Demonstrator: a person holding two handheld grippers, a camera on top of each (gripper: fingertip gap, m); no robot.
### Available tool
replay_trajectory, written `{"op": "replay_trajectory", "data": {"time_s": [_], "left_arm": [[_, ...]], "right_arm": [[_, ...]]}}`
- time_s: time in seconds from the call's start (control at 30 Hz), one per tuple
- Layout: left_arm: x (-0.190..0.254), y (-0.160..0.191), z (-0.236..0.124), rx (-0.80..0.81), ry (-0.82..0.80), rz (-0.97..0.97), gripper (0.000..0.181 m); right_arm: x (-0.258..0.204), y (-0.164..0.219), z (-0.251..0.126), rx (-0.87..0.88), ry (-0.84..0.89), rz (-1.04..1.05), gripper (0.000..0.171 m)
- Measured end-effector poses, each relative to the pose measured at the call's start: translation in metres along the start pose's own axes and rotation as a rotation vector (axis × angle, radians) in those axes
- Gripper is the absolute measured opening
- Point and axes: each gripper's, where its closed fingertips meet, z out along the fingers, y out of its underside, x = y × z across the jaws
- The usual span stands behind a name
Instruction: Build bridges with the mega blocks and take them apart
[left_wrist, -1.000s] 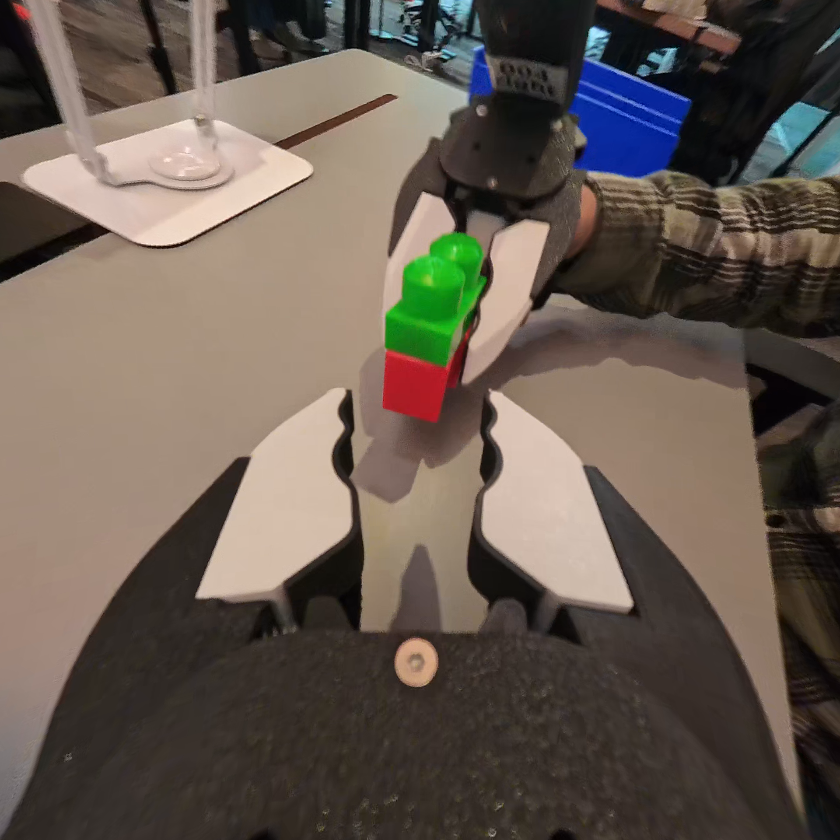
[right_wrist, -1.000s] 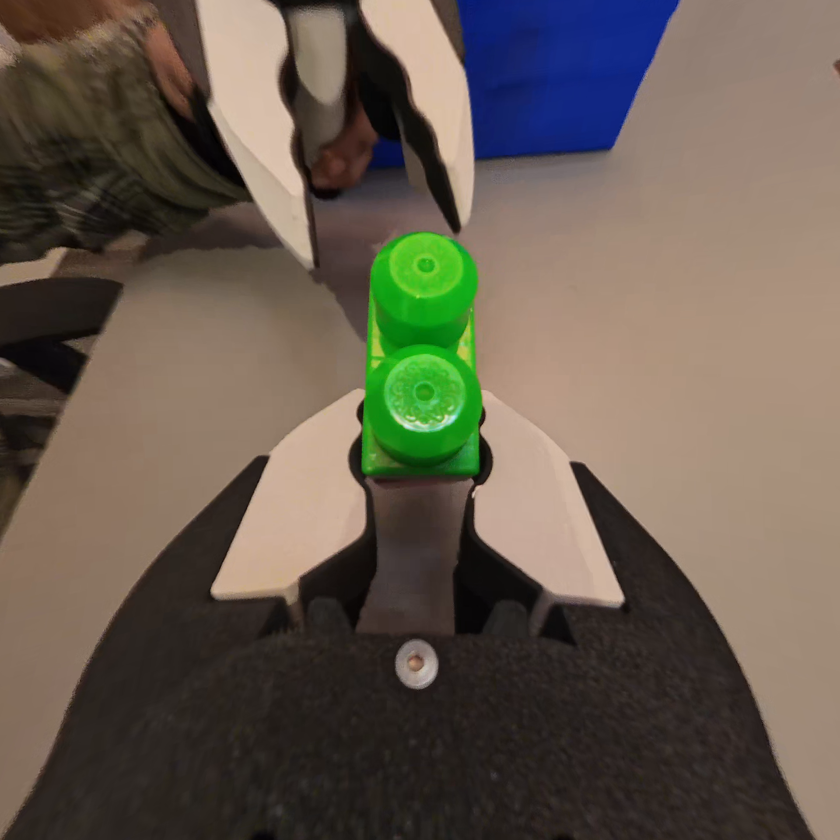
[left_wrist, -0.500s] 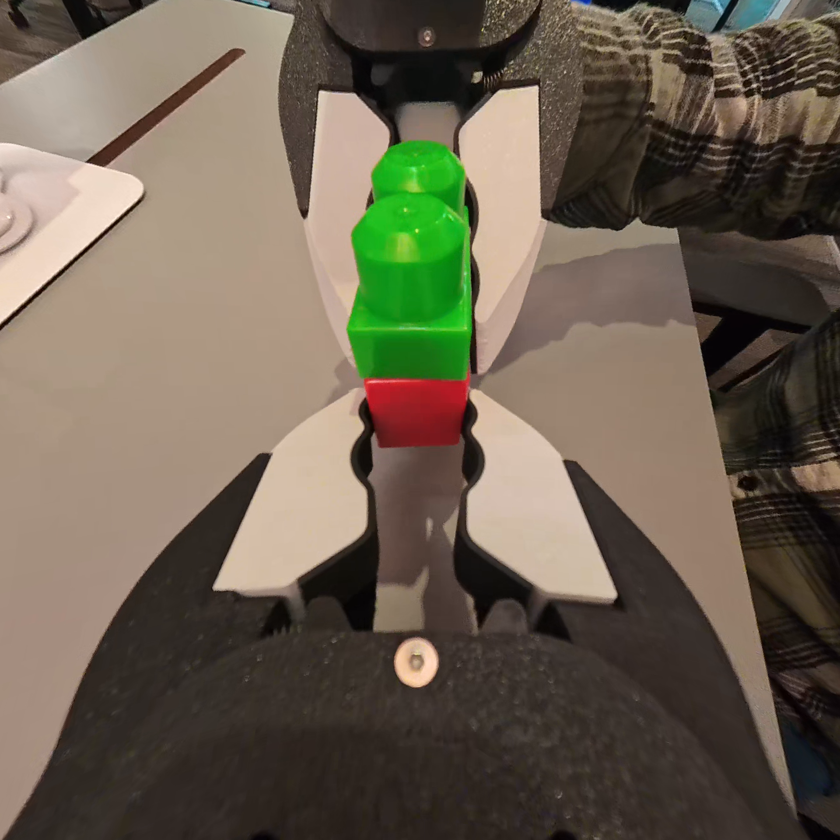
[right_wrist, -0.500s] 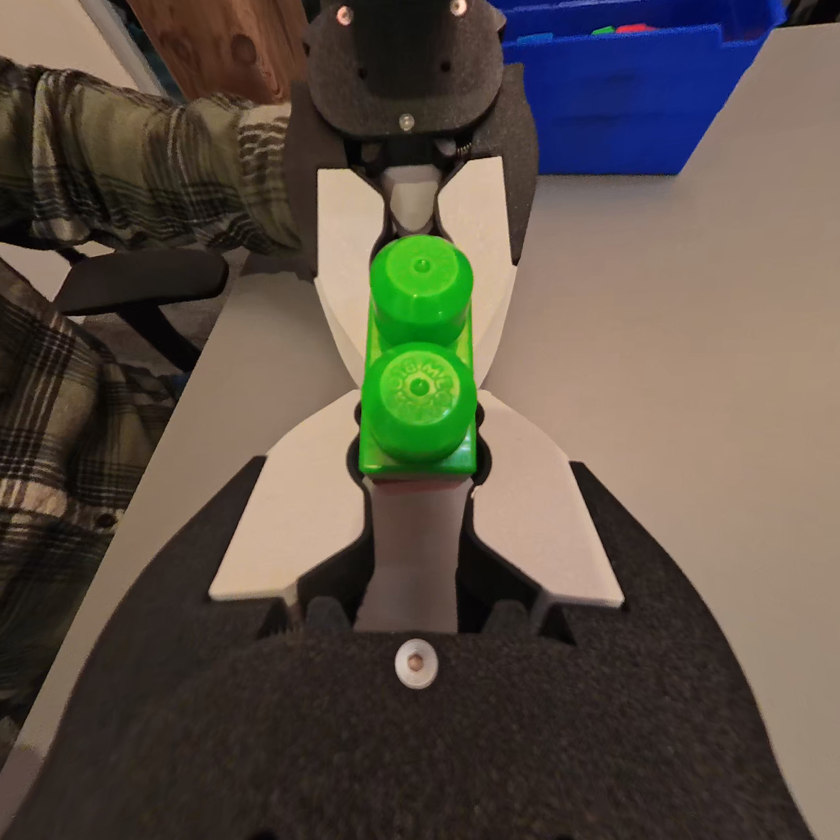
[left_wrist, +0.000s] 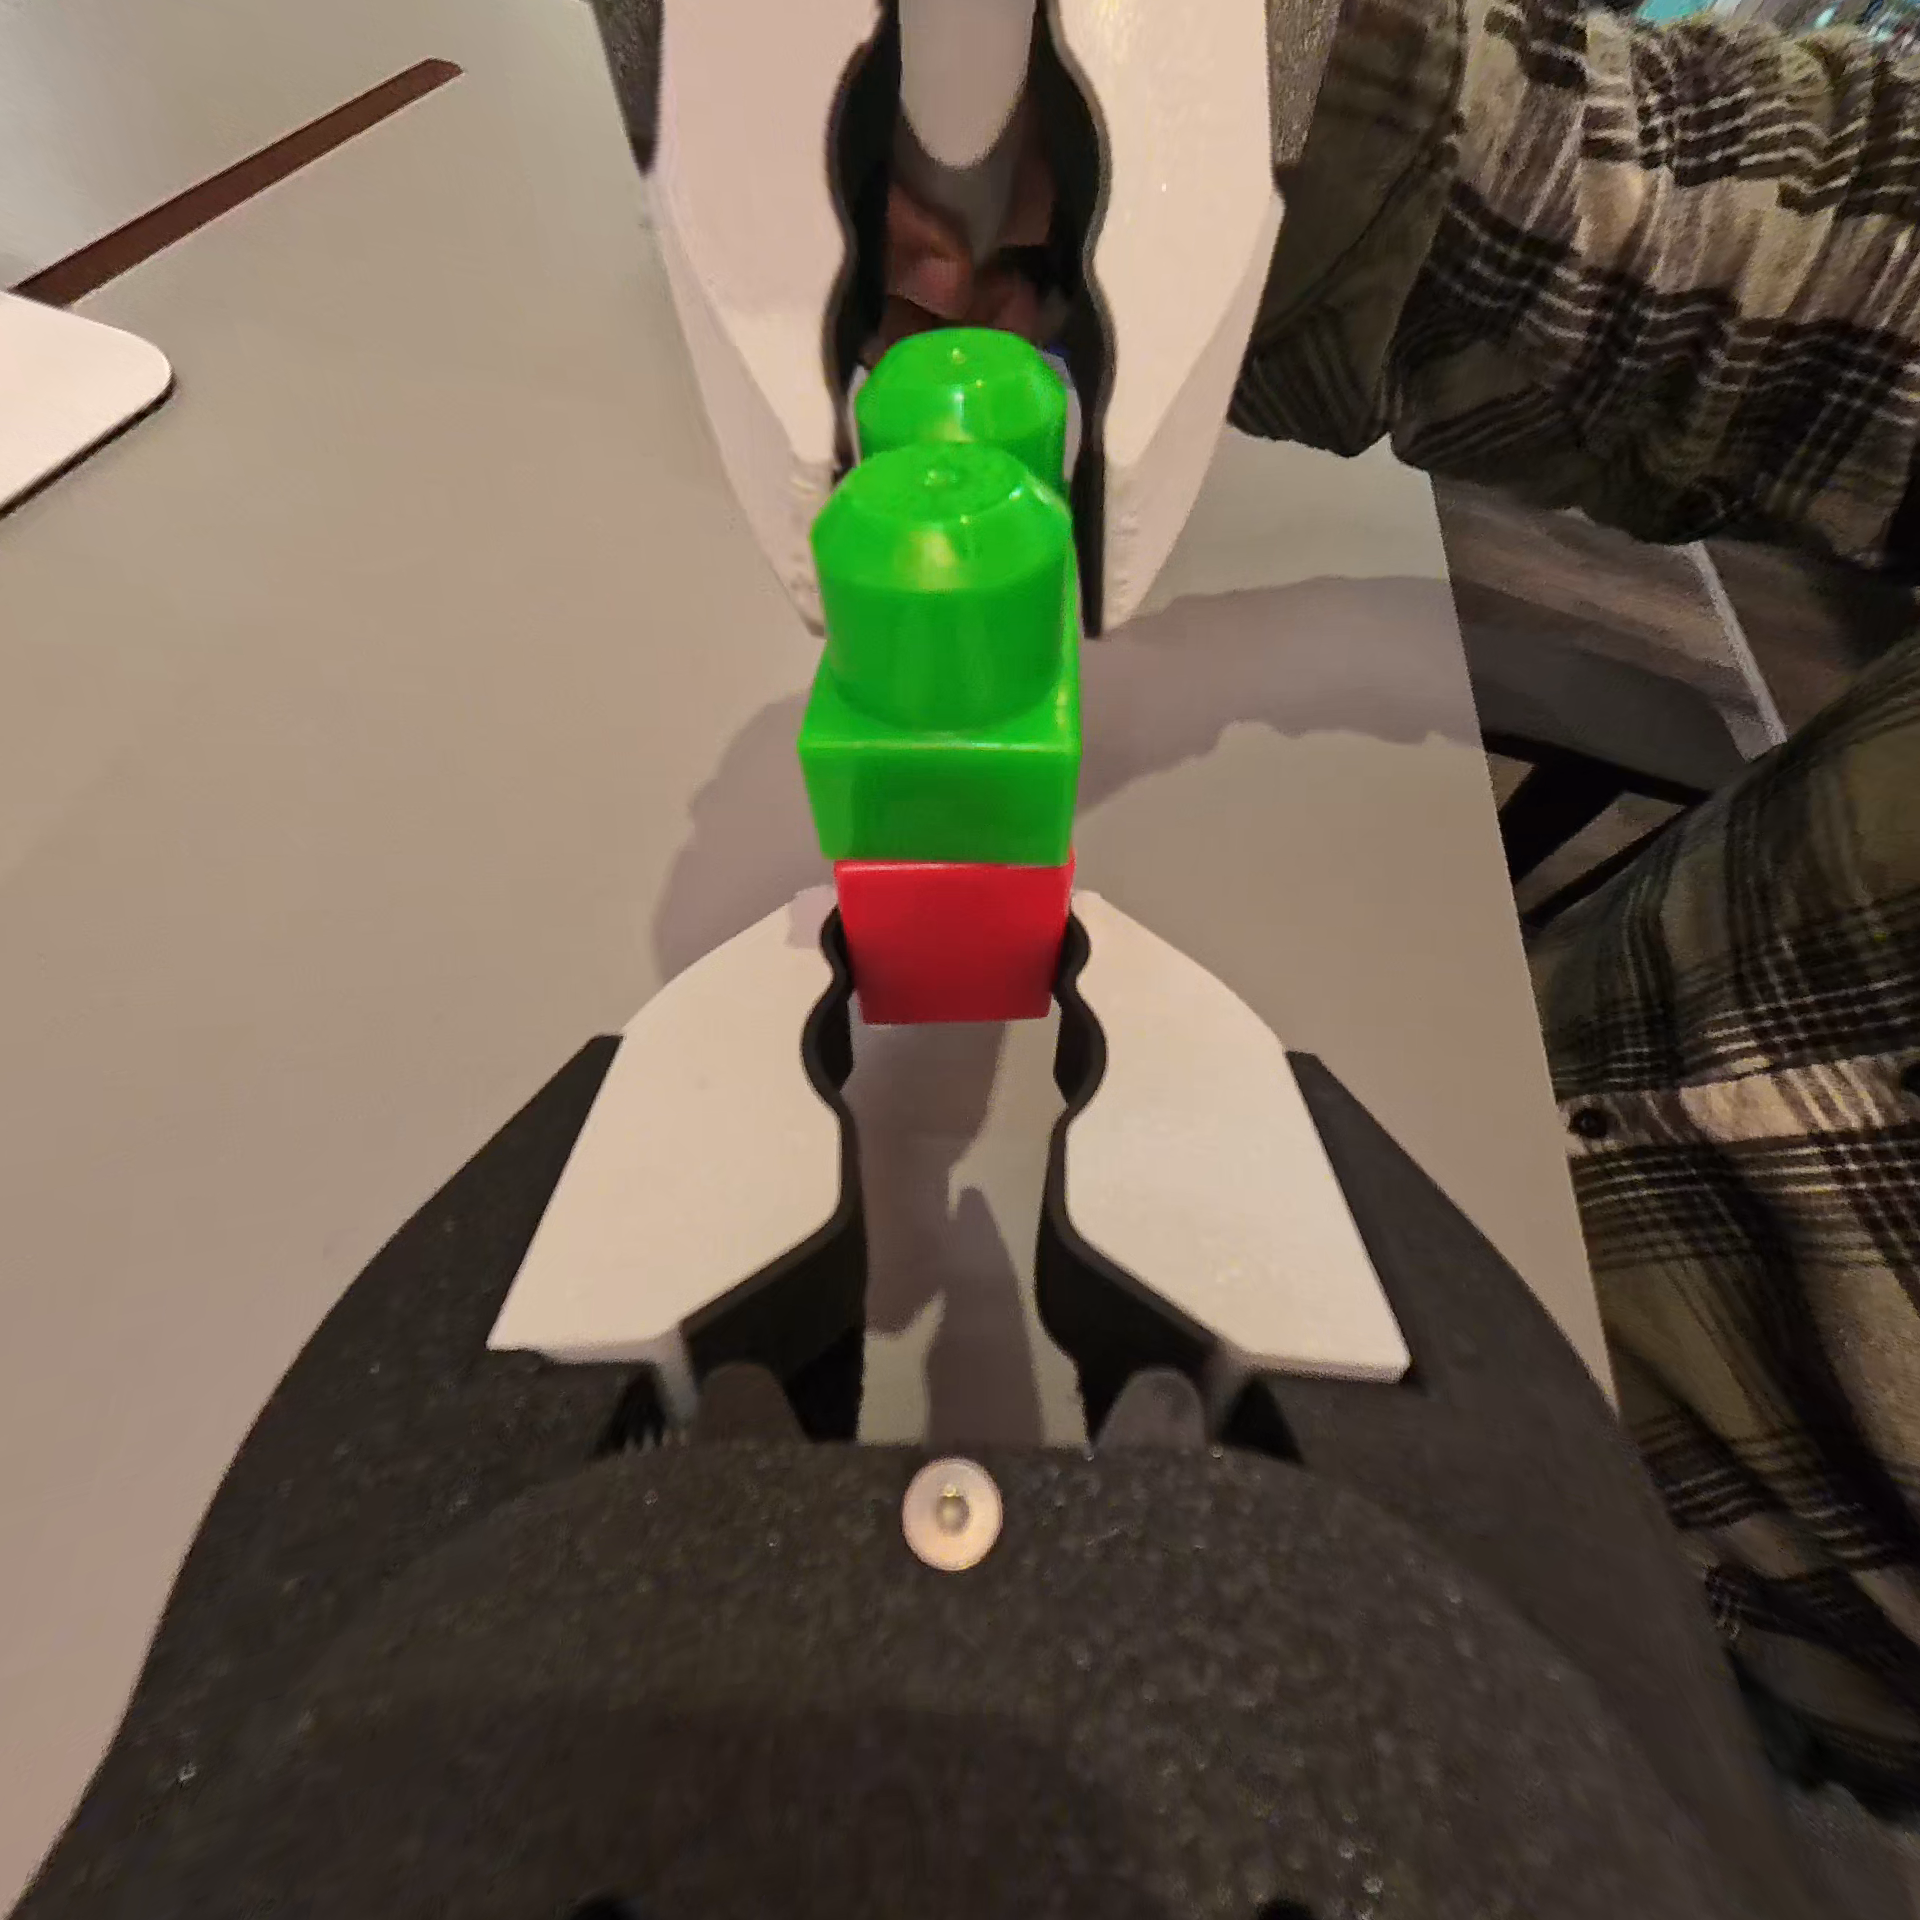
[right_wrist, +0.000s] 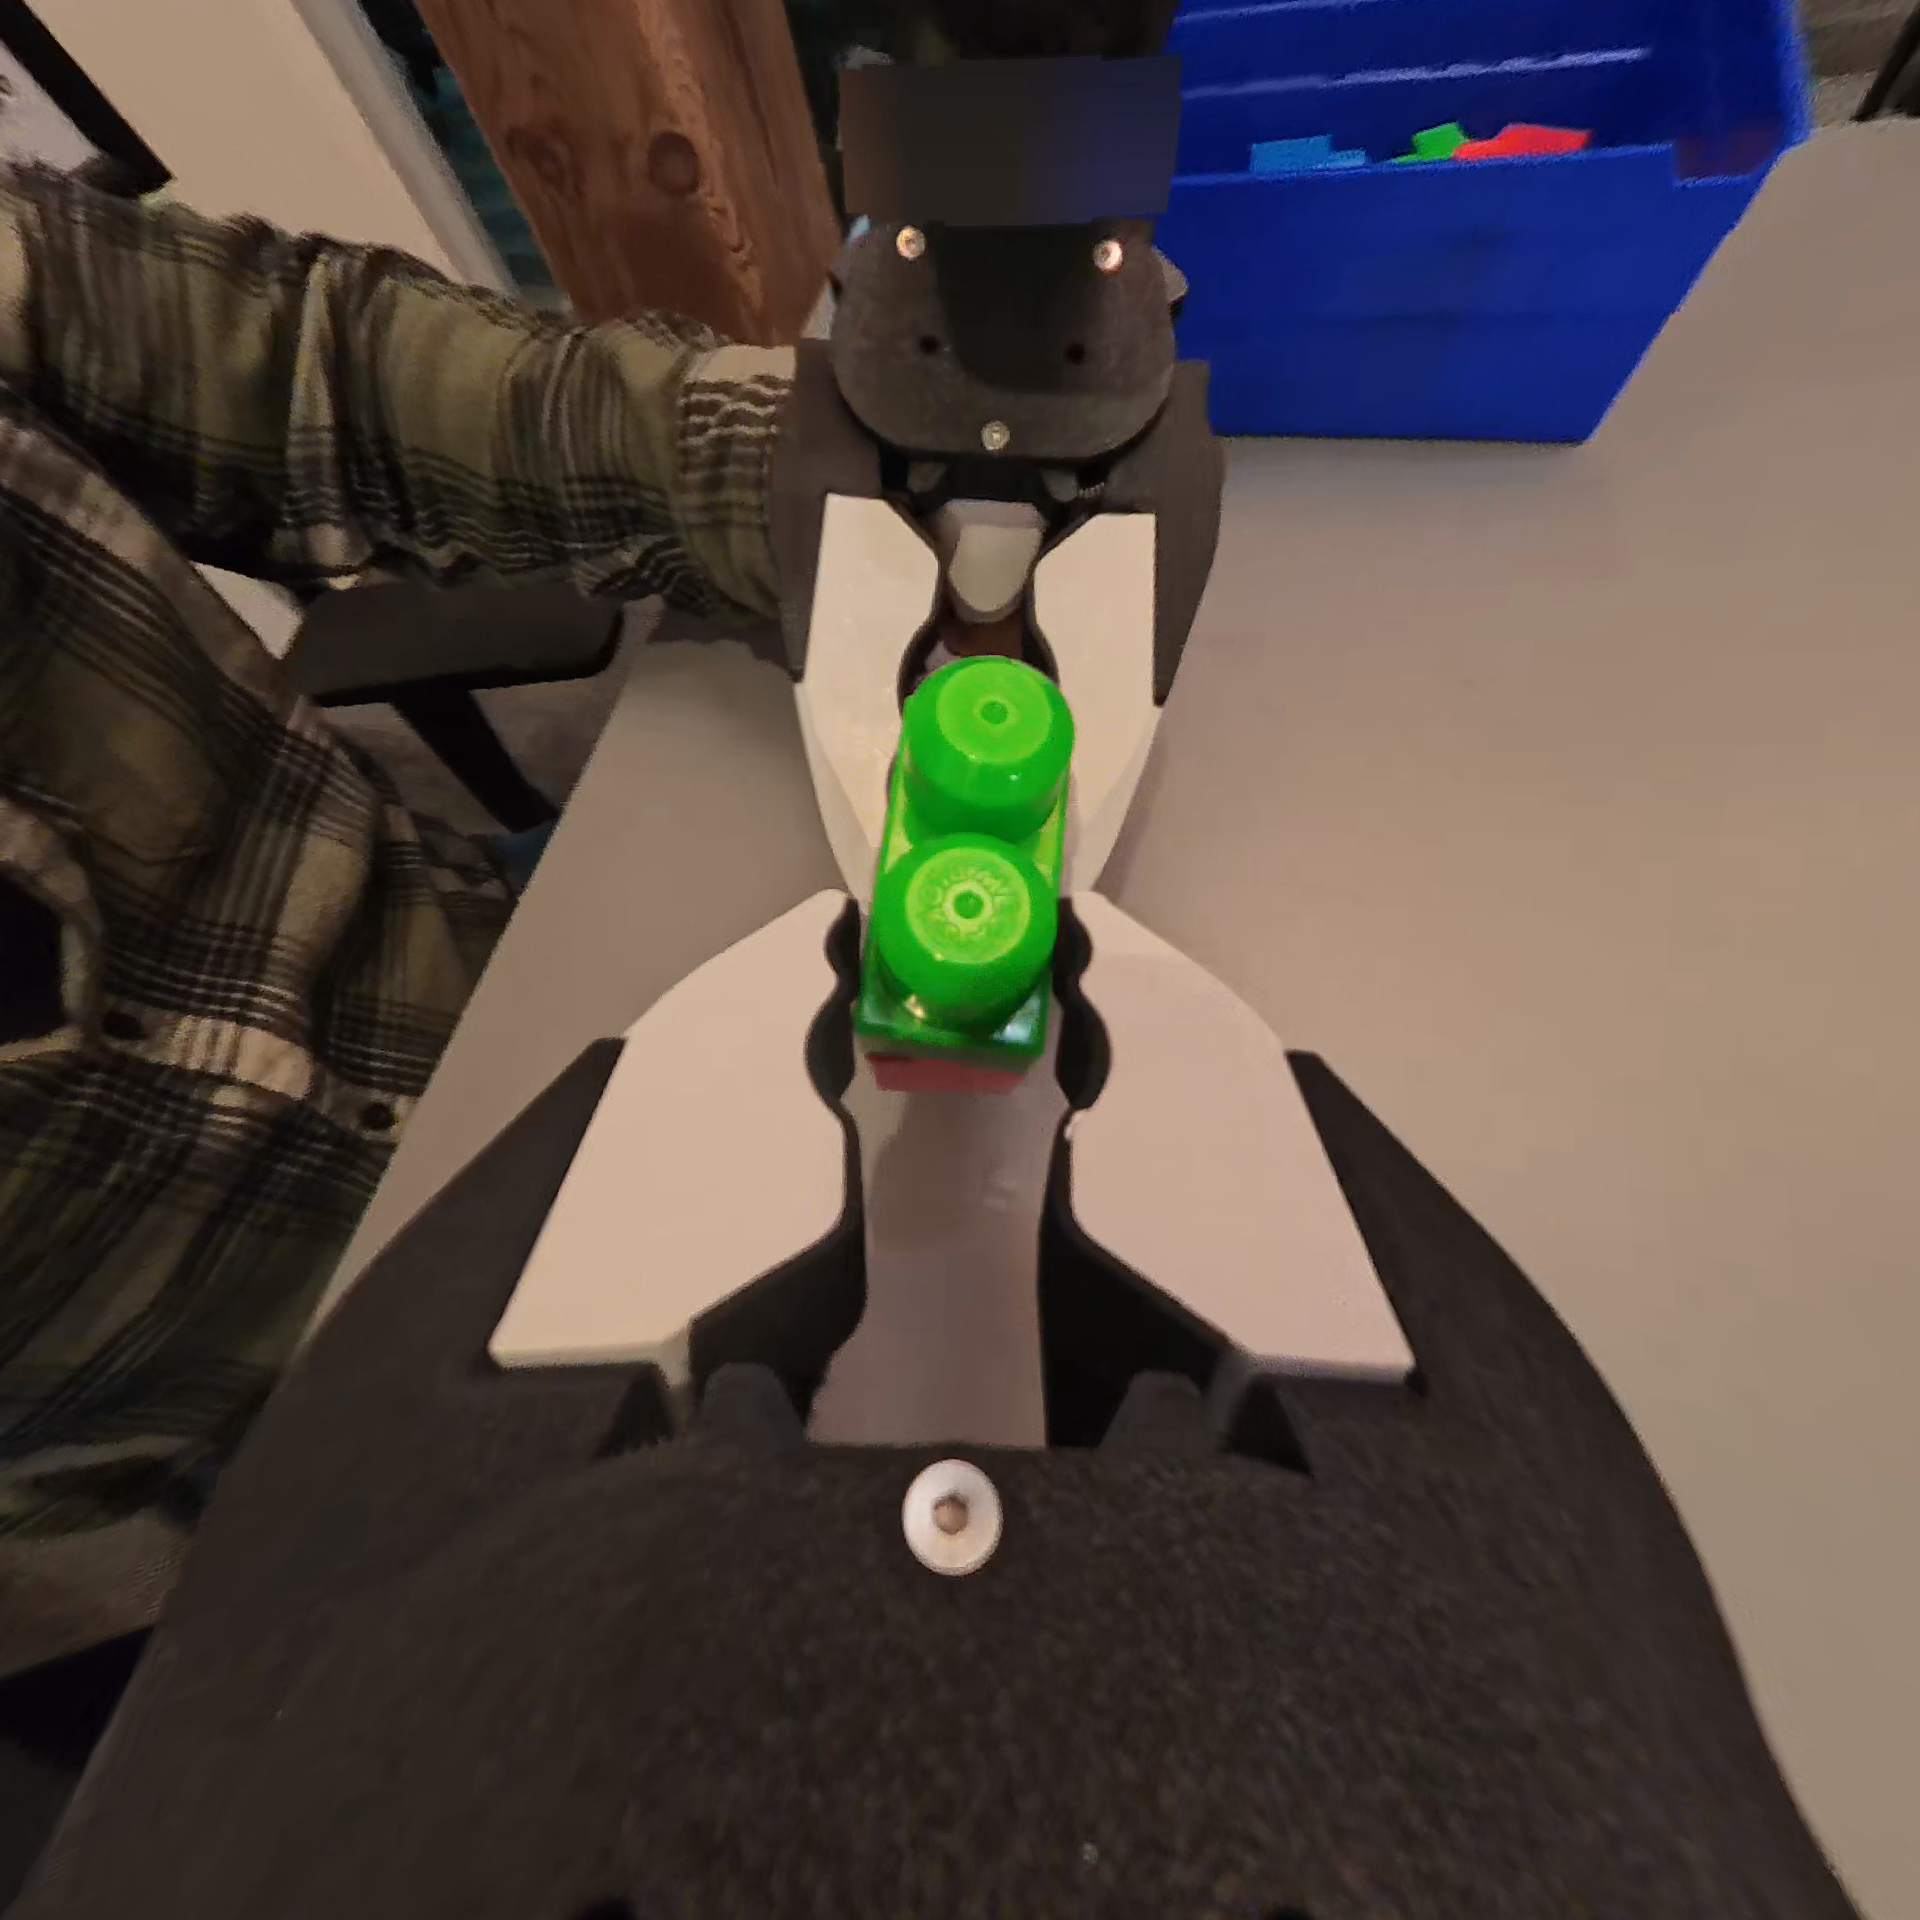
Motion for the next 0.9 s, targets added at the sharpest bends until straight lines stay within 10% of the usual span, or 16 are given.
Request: {"op": "replay_trajectory", "data": {"time_s": [0.9], "left_arm": [[0.012, -0.019, -0.005, 0.185, 0.076, -0.059, 0.036]], "right_arm": [[-0.010, 0.005, -0.038, 0.256, 0.133, -0.026, 0.057]]}}
